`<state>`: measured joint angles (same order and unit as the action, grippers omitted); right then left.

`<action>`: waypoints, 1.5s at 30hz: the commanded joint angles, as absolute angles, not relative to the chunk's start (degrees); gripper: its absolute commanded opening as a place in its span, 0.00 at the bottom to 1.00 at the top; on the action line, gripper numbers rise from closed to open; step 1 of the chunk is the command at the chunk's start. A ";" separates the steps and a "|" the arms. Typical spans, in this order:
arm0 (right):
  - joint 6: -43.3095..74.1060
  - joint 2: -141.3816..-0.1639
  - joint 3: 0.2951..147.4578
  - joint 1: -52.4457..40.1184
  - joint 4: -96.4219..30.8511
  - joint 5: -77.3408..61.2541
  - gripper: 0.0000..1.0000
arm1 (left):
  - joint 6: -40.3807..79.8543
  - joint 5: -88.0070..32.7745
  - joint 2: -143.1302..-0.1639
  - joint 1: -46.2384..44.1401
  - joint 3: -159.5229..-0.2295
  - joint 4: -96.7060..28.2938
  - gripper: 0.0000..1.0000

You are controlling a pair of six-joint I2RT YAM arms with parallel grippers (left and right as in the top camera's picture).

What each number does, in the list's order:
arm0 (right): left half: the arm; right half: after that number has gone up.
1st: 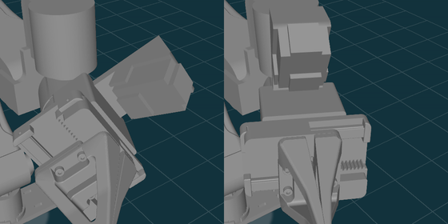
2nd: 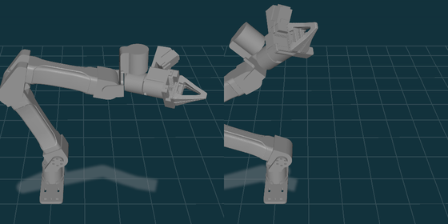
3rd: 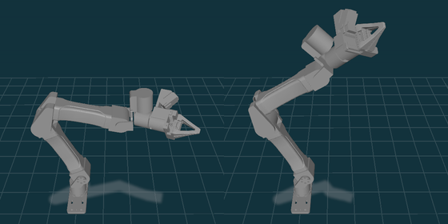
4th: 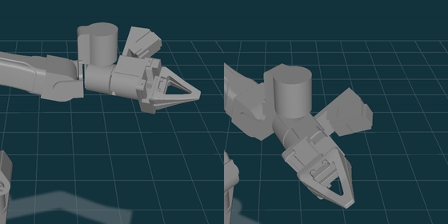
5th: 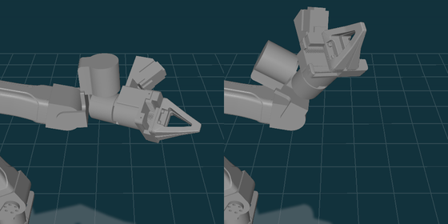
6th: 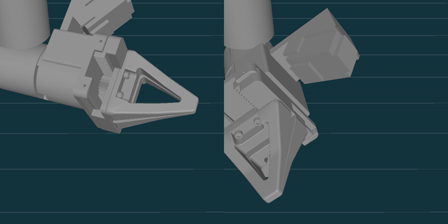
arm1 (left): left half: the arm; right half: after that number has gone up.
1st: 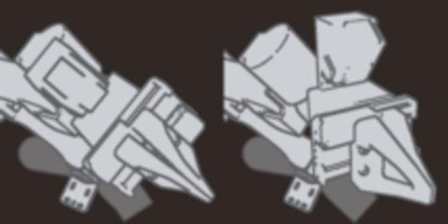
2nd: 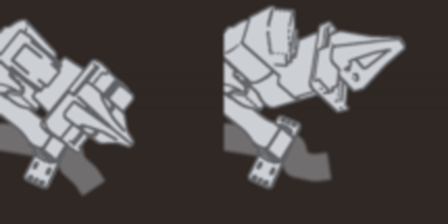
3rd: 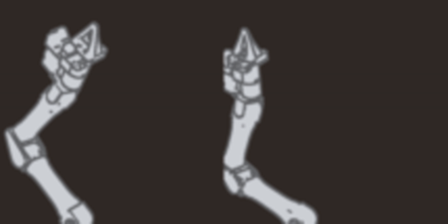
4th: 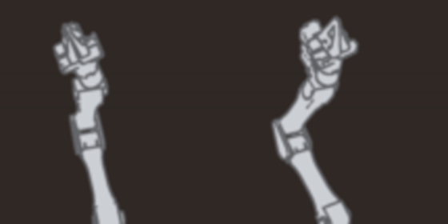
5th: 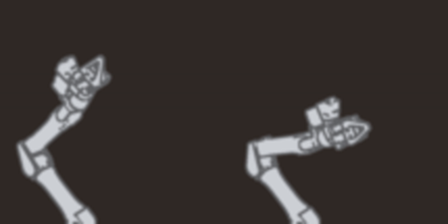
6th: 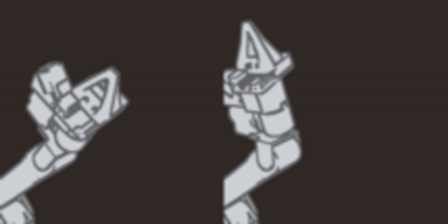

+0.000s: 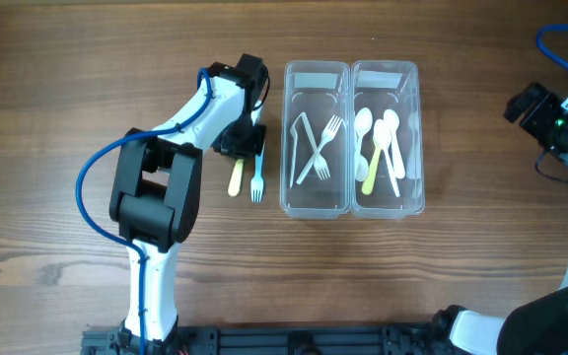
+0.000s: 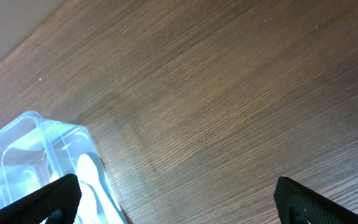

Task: Pack container
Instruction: 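Reach the left gripper down to the yellow fork and grasp it, then carry the yellow fork into the left tray and release it, then lower the left gripper to the light-blue fork and grasp it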

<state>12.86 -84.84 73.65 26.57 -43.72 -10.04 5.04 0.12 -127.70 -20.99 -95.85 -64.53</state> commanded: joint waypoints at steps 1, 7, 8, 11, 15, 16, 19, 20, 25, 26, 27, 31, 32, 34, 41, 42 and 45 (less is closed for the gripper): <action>13.67 -84.53 74.39 26.44 -43.66 -10.26 1.00 | 8.01 -0.51 -120.22 -20.80 -99.96 -67.24 0.04; 13.67 -84.53 74.39 26.44 -43.66 -10.28 1.00 | 12.19 -4.93 -105.82 -24.84 -101.73 -64.01 0.04; 13.67 -84.53 74.39 26.44 -43.66 -10.28 1.00 | 12.82 -4.95 -104.57 -25.96 -101.73 -63.42 0.04; 13.67 -84.53 74.39 26.44 -43.66 -10.26 1.00 | 14.98 -4.84 -103.46 -31.46 -101.51 -60.29 0.04; 13.69 -84.53 74.39 26.44 -43.66 -10.28 1.00 | 20.21 -2.94 -107.87 -34.33 -100.29 -56.71 0.05; 13.69 -84.53 74.39 26.44 -43.66 -10.28 1.00 | 20.86 -3.03 -109.27 -34.57 -100.18 -56.12 0.06; 13.69 -84.53 74.39 26.44 -43.66 -10.28 1.00 | 21.76 -3.95 -113.97 -34.68 -100.18 -54.70 0.11; 13.67 -84.53 74.39 26.44 -43.66 -10.28 1.00 | 21.71 -4.51 -114.63 -34.68 -100.18 -54.06 0.15; 13.69 -84.53 74.39 26.44 -43.66 -10.28 1.00 | 20.16 -4.47 -112.73 -34.13 -101.84 -54.02 0.43; 13.69 -84.53 74.39 26.44 -43.66 -10.28 1.00 | 19.51 -3.88 -111.35 -33.58 -102.54 -55.02 0.47; 13.69 -84.53 74.39 26.44 -43.66 -10.28 1.00 | 19.51 -2.83 -109.86 -32.97 -102.87 -55.96 0.52; 13.67 -84.53 74.39 26.44 -43.66 -10.28 1.00 | 19.46 5.69 -104.29 -28.38 -102.87 -60.88 0.66; 13.69 -84.53 74.39 26.44 -43.66 -10.28 1.00 | 17.98 6.59 -103.85 -26.72 -102.87 -62.48 0.67; 13.69 -84.53 74.39 26.44 -43.66 -10.26 1.00 | 15.31 6.55 -104.22 -23.20 -102.61 -65.01 0.66; 13.69 -84.53 74.39 26.44 -43.66 -10.26 1.00 | 10.66 -1.04 -109.08 -16.58 -92.09 -59.37 0.61; 13.67 -84.53 74.39 26.44 -43.66 -10.28 1.00 | 10.68 -1.06 -109.95 -16.82 -89.80 -57.23 0.61; 13.67 -84.53 74.39 26.44 -43.66 -10.28 1.00 | 10.66 -1.06 -111.39 -18.24 -86.08 -53.17 0.62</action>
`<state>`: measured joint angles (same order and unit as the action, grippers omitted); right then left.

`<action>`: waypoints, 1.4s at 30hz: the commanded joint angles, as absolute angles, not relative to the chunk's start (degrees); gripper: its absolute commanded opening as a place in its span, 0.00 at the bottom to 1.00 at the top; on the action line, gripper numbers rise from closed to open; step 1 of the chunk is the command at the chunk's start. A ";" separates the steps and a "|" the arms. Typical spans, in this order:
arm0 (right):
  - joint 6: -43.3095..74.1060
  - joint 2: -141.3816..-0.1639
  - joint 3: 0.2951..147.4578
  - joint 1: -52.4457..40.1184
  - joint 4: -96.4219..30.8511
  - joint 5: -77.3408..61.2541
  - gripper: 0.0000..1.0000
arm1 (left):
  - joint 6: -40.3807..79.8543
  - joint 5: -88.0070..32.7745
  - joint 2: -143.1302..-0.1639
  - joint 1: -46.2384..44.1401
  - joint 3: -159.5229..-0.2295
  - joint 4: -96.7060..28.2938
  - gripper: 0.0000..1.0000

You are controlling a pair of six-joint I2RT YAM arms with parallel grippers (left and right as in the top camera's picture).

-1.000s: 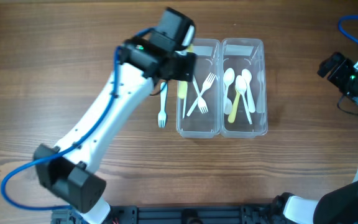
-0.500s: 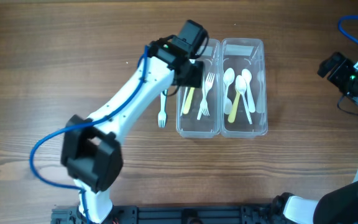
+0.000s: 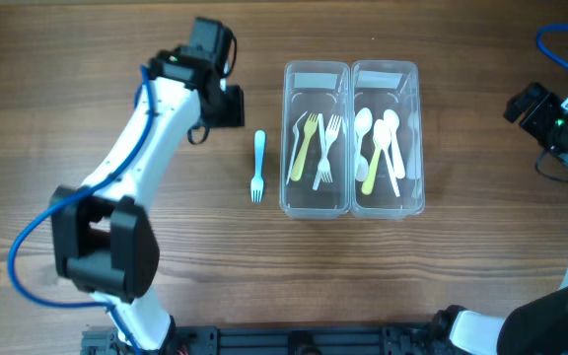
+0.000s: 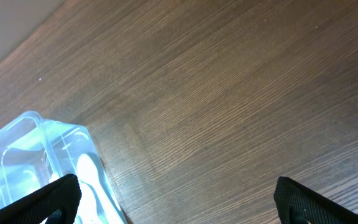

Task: Pack container
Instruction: 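Lower the left gripper to the light-blue fork and grasp it, then lift the light-blue fork into the left tray and release it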

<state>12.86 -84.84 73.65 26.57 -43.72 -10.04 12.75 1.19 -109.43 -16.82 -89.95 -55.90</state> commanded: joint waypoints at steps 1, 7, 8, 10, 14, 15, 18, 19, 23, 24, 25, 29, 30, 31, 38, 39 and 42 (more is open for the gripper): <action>13.67 -84.53 74.39 26.44 -43.66 -10.28 1.00 | 10.63 -1.06 -111.81 -18.87 -85.14 -51.94 0.62; 13.67 -84.53 74.39 26.44 -43.66 -10.28 1.00 | 10.70 -1.04 -114.26 -22.46 -80.51 -47.11 0.62; 13.67 -84.53 74.39 26.44 -43.66 -10.28 1.00 | 10.72 -1.06 -114.69 -22.85 -79.31 -46.06 0.62; 13.67 -84.53 74.39 26.44 -43.66 -10.28 1.00 | 10.92 -1.10 -115.00 -23.18 -77.47 -44.51 0.62; 13.69 -84.53 74.39 26.44 -43.66 -10.28 1.00 | 10.94 -1.96 -115.52 -23.38 -76.12 -44.01 0.58; 13.69 -84.53 74.39 26.44 -43.66 -10.28 1.00 | 11.20 -2.20 -115.52 -23.42 -75.88 -43.77 0.57; 13.67 -84.53 74.39 26.44 -43.66 -10.28 1.00 | 11.38 -3.22 -115.63 -23.92 -75.07 -42.13 0.55; 13.67 -84.53 74.39 26.44 -43.66 -10.28 1.00 | 11.35 -3.22 -115.70 -24.21 -74.83 -41.65 0.55; 13.69 -84.53 74.39 26.44 -43.66 -10.28 1.00 | 13.10 -3.18 -116.79 -25.85 -74.35 -41.34 0.53; 13.69 -84.53 74.39 26.44 -43.66 -10.28 1.00 | 14.28 -2.96 -117.03 -26.04 -74.22 -41.30 0.52; 13.69 -84.53 74.39 26.44 -43.66 -10.28 1.00 | 15.73 -2.94 -117.43 -26.06 -73.97 -41.25 0.51; 13.67 -84.53 74.39 26.44 -43.66 -10.28 1.00 | 17.19 -2.74 -118.32 -26.04 -73.49 -41.06 0.42; 13.67 -84.53 74.39 26.44 -43.66 -10.28 1.00 | 17.19 -2.63 -118.32 -26.04 -73.47 -41.08 0.36; 13.67 -84.53 74.39 26.44 -43.66 -10.28 1.00 | 17.19 -2.50 -118.32 -26.04 -73.49 -41.08 0.31; 13.67 -84.53 74.39 26.44 -43.66 -10.28 1.00 | 16.80 3.44 -118.30 -25.30 -73.49 -41.74 0.18; 13.67 -84.53 74.39 26.44 -43.66 -10.28 1.00 | 16.71 3.88 -118.30 -24.82 -73.49 -41.85 0.18; 13.67 -84.53 74.39 26.44 -43.66 -10.28 1.00 | 13.65 3.81 -117.93 -23.05 -73.56 -42.59 0.11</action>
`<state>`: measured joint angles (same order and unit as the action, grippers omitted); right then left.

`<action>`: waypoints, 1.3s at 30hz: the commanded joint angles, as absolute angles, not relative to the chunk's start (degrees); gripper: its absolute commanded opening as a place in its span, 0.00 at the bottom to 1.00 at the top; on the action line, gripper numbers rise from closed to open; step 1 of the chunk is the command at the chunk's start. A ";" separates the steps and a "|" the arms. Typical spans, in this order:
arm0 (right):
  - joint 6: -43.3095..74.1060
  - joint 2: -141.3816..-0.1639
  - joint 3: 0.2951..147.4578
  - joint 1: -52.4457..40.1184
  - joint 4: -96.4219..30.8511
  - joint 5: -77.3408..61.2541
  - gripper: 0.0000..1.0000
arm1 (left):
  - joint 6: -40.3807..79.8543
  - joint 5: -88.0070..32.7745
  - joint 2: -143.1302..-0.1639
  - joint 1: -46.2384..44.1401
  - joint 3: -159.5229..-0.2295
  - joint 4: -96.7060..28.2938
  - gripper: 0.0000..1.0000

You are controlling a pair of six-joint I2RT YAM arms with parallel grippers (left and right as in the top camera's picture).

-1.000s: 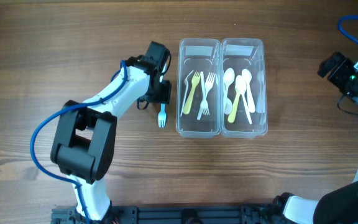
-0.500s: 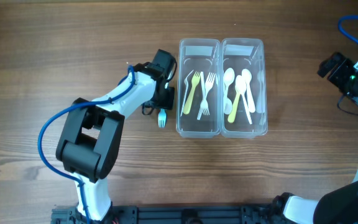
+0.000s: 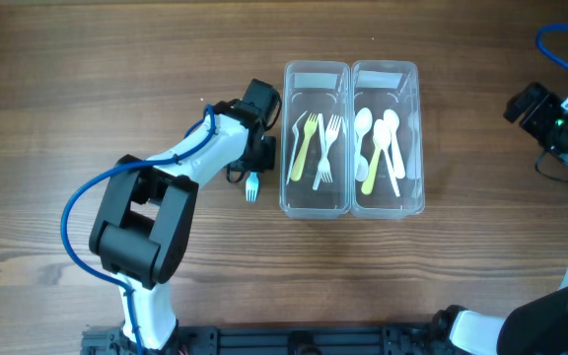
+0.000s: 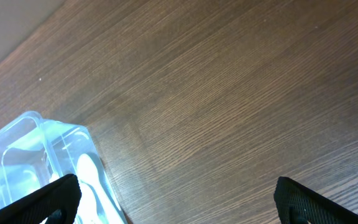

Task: Pack container
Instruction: 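Lift the light-blue fork into the left tray and release it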

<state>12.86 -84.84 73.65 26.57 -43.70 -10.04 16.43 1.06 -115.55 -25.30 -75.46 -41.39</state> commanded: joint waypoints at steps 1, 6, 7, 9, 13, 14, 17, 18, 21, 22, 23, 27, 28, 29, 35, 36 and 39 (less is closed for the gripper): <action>13.65 -84.53 74.39 26.44 -43.66 -10.28 1.00 | 12.27 3.75 -117.47 -22.57 -73.91 -43.40 0.09; 13.69 -84.53 74.39 26.44 -43.66 -10.28 1.00 | 9.34 3.77 -113.32 -21.80 -79.94 -49.87 0.07; 13.67 -84.53 74.39 26.44 -43.66 -10.28 1.00 | 9.37 3.68 -111.81 -21.87 -82.15 -51.35 0.07; 13.67 -84.53 74.39 26.44 -43.66 -10.28 1.00 | 9.37 3.51 -109.10 -22.26 -86.02 -53.45 0.07; 13.67 -84.53 74.39 26.44 -43.66 -10.28 1.00 | 9.41 0.34 -104.14 -24.36 -91.50 -54.26 0.08; 13.67 -84.53 74.39 26.44 -43.66 -10.28 1.00 | 9.47 -1.63 -102.69 -25.52 -92.42 -54.19 0.08; 13.67 -84.53 74.39 26.44 -43.66 -10.28 1.00 | 12.73 -4.95 -100.66 -28.93 -92.75 -52.53 0.08; 13.67 -84.53 74.39 26.44 -43.66 -10.28 1.00 | 13.28 -5.28 -100.60 -29.80 -92.75 -52.12 0.08; 13.67 -84.53 74.39 26.44 -43.66 -10.28 1.00 | 14.28 -5.37 -101.82 -33.71 -92.62 -50.00 0.11; 13.69 -84.53 74.39 26.44 -43.66 -10.28 1.00 | 14.63 -5.32 -102.52 -34.72 -92.60 -49.15 0.12; 13.67 -84.53 74.39 26.44 -43.66 -10.28 1.00 | 15.14 -5.30 -103.81 -35.83 -92.58 -47.99 0.13; 13.69 -84.53 74.39 26.44 -43.66 -10.28 1.00 | 16.84 -5.30 -109.65 -38.04 -92.58 -45.12 0.14; 13.67 -84.53 74.39 26.44 -43.66 -10.26 1.00 | 17.47 -5.34 -111.02 -38.06 -92.58 -44.73 0.15; 13.69 -84.53 74.39 26.44 -43.66 -10.28 1.00 | 17.65 -5.34 -112.01 -38.09 -92.58 -44.51 0.18; 13.69 -84.53 74.39 26.44 -43.66 -10.28 1.00 | 17.61 -5.30 -110.19 -37.69 -93.84 -44.34 0.43; 13.69 -84.53 74.39 26.44 -43.66 -10.28 1.00 | 17.58 -5.30 -109.30 -37.54 -94.28 -44.34 0.45; 13.67 -84.53 74.39 26.44 -43.66 -10.28 1.00 | 17.58 -5.30 -105.71 -36.77 -95.39 -44.80 0.48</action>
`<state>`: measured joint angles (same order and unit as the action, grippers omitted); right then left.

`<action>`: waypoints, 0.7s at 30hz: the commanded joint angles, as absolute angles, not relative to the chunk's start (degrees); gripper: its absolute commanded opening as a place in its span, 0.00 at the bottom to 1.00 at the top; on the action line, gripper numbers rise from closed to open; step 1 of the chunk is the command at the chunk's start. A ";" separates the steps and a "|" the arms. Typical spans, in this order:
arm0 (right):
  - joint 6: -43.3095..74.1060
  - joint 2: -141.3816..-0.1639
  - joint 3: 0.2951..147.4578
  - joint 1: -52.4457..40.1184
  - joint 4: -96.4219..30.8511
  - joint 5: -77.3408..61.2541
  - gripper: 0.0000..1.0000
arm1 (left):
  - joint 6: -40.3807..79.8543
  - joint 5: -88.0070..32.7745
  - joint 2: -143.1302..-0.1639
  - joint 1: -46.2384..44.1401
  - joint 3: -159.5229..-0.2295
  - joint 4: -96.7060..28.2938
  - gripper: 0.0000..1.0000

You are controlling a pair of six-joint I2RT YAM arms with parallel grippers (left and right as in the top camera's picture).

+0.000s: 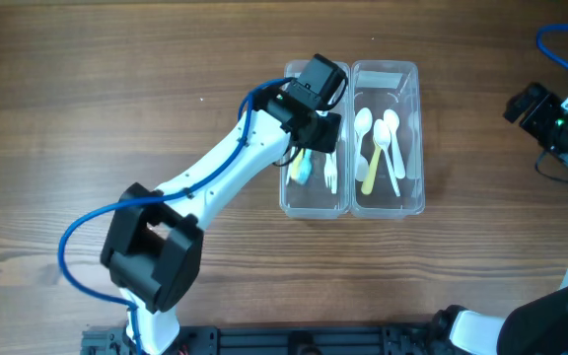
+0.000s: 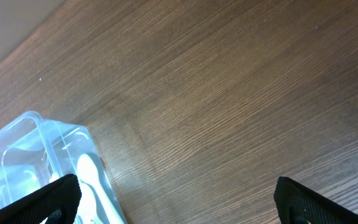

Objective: Pack container

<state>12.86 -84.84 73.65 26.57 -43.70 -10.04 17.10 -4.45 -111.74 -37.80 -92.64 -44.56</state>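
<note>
Two clear containers stand side by side: the left one (image 1: 316,205) holds forks, the right one (image 1: 387,205) holds white and yellow spoons (image 1: 383,138). My left gripper (image 1: 307,148) hangs over the left container, and a light blue fork (image 1: 302,175) sticks out from under it, so it appears shut on the fork. A yellow fork (image 1: 292,164) and a white fork (image 1: 330,174) lie beside it in the box. My right gripper (image 2: 176,202) is open over bare table, far right of the containers.
The right wrist view shows one corner of the spoon container (image 2: 36,134) with a white spoon (image 2: 87,171) inside. Brown wooden table (image 1: 87,89) surrounds the containers. The right arm (image 1: 550,113) sits at the table's right edge.
My left gripper was over the blue fork on the table, left of the containers. Now it is over the left container, and the blue fork is there with it. The right arm has not moved.
First my left gripper was at a yellow fork and a blue fork lying left of the containers. Then the yellow fork lay in the left container and the arm was back at the far left. Then the gripper was on the blue fork, which is now over the container.
</note>
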 commanded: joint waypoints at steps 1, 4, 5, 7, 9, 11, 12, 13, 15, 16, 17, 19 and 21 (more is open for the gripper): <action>13.67 -84.53 74.39 26.44 -43.66 -10.28 1.00 | 17.58 -5.30 -104.05 -36.42 -95.39 -45.06 0.49; 18.26 -84.53 74.39 26.44 -41.71 -10.31 1.00 | 16.95 -4.56 -99.11 -34.79 -95.39 -48.25 0.52; 21.45 -84.53 74.39 26.44 -41.23 -10.31 1.00 | 16.93 -3.88 -97.51 -33.95 -95.39 -49.95 0.52; 27.70 -84.53 74.39 26.44 -41.43 -10.33 1.00 | 16.93 -0.86 -94.35 -31.70 -95.39 -54.11 0.56; 28.91 -84.53 74.39 26.44 -41.63 -15.22 1.00 | 16.73 2.11 -92.53 -29.32 -95.39 -58.17 0.58; 23.57 -84.53 74.39 26.44 -41.60 -20.25 1.00 | 16.71 3.14 -91.37 -26.48 -95.39 -61.87 0.59; 21.96 -84.53 74.39 26.44 -41.60 -21.43 1.00 | 16.71 3.11 -91.00 -25.36 -95.39 -62.92 0.59; 20.86 -84.53 74.39 26.44 -41.60 -22.15 1.00 | 16.71 3.14 -90.76 -24.60 -95.39 -63.59 0.59; 16.21 -84.47 74.41 26.44 -41.63 -24.60 1.00 | 14.31 3.11 -89.03 -21.91 -95.39 -65.39 0.59; 13.50 -84.07 74.41 26.44 -41.58 -26.37 1.00 | 13.15 3.14 -88.14 -21.12 -95.39 -65.69 0.58; 11.53 -83.35 74.41 26.44 -41.58 -27.77 1.00 | 11.84 3.16 -86.74 -20.18 -95.39 -65.73 0.58; 8.88 -81.06 74.41 26.44 -41.56 -29.69 1.00 | 9.41 3.77 -83.42 -18.72 -95.39 -65.58 0.59; 6.94 -77.91 74.41 26.44 -41.15 -32.53 1.00 | 9.19 5.80 -78.94 -17.50 -95.39 -65.69 0.60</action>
<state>13.41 -83.83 73.65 26.57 -41.71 -25.63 13.04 2.74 -87.53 -19.59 -94.78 -65.60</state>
